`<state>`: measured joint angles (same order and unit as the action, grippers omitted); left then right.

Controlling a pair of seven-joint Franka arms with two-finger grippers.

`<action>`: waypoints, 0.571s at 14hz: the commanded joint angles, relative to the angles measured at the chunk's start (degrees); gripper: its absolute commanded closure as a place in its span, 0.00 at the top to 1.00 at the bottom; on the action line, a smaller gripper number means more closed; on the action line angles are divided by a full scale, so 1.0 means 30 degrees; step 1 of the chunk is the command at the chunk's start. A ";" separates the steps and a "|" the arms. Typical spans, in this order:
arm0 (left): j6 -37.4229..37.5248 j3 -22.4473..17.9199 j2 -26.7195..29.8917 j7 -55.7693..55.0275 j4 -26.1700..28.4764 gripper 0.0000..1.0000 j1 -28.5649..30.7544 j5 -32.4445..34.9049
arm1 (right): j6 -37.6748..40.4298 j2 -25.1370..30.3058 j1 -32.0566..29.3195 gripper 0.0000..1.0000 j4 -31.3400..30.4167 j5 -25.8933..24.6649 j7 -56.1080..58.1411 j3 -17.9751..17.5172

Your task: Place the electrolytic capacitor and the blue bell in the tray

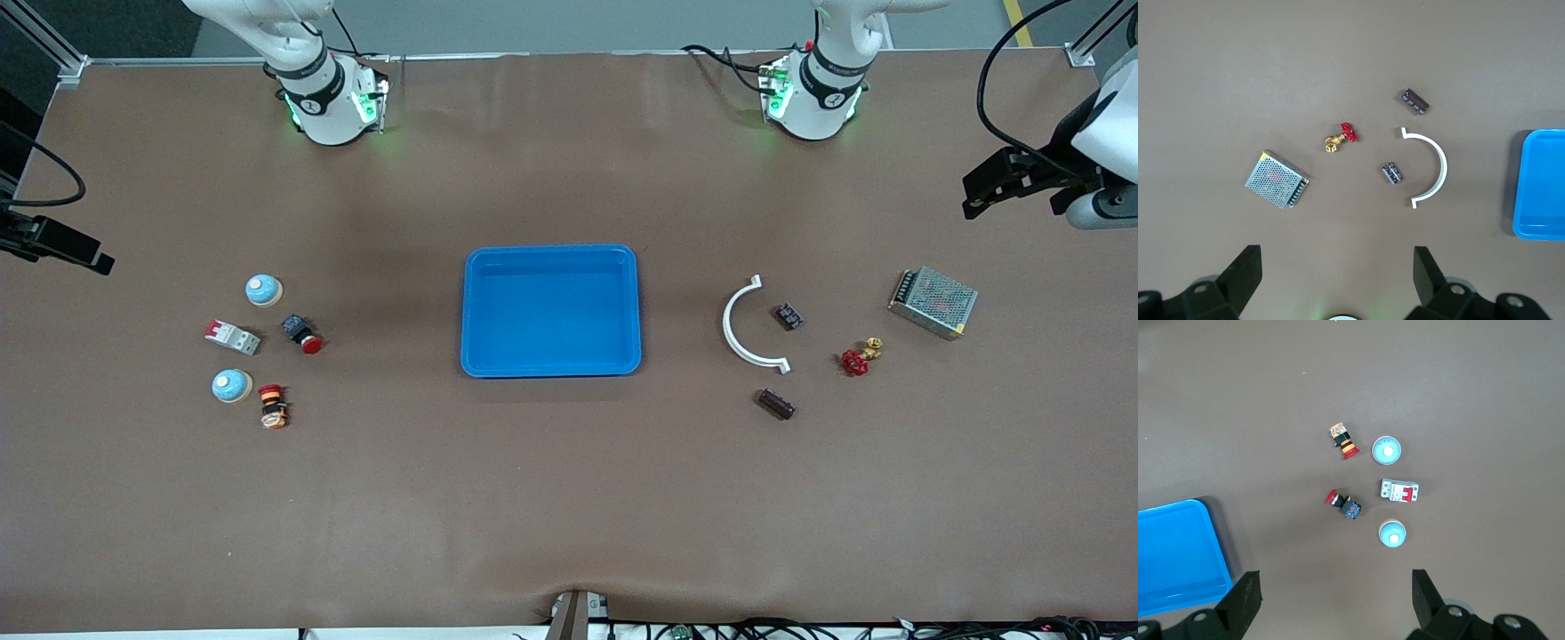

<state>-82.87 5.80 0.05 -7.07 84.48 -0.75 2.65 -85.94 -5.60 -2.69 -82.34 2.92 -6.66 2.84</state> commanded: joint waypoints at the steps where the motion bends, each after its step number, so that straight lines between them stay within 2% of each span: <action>1: 0.0317 -0.0029 0.0159 0.0304 -0.0122 1.00 -0.0015 -0.0092 | -0.0094 0.0286 -0.0158 1.00 -0.0326 0.0402 -0.0212 -0.0155; 8: 0.0288 -0.0204 -0.0306 0.0305 0.0024 1.00 0.0190 -0.0383 | -0.0064 0.0257 -0.0129 1.00 -0.0326 0.0226 -0.0183 -0.0155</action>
<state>-82.82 5.49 -0.03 -7.07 84.58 -0.51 2.65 -85.94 -5.60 -2.68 -82.36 3.01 -6.66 2.77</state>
